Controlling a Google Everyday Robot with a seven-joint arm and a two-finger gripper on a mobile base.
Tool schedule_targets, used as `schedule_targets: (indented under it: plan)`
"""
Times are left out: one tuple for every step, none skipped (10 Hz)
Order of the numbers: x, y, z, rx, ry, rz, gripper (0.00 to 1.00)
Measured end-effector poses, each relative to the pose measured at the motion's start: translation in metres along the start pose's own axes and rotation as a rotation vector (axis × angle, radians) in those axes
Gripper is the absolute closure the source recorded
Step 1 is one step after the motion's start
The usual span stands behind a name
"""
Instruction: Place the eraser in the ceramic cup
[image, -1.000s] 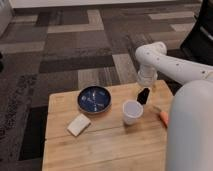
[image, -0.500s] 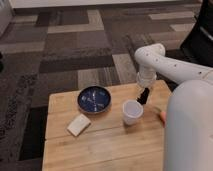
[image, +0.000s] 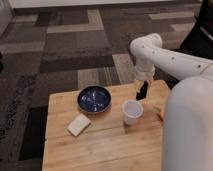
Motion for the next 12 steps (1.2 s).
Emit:
schedule_targets:
  plan:
    - [0.005,0.013,-0.021,0.017,0.008,-0.060,1.00]
    - [0.012,0.024,-0.052,0.069,0.004,-0.114,1.00]
    - [0.015,0.024,-0.061,0.087,0.001,-0.120,1.00]
    - [0.019,0.024,-0.077,0.121,-0.010,-0.122,1.00]
    - [0.021,0.031,-0.092,0.143,-0.029,-0.132,1.00]
    - [0.022,0.047,-0.098,0.132,-0.044,-0.155,1.00]
    - [0.025,0.070,-0.096,0.085,-0.046,-0.187,1.00]
    - [0.026,0.092,-0.093,0.041,-0.052,-0.226,1.00]
    - [0.031,0.105,-0.091,0.014,-0.044,-0.242,1.00]
    - [0.040,0.108,-0.088,0.009,-0.025,-0.224,1.00]
    - [0.046,0.106,-0.087,0.022,-0.014,-0.196,1.00]
    - [0.055,0.098,-0.086,0.047,0.002,-0.151,1.00]
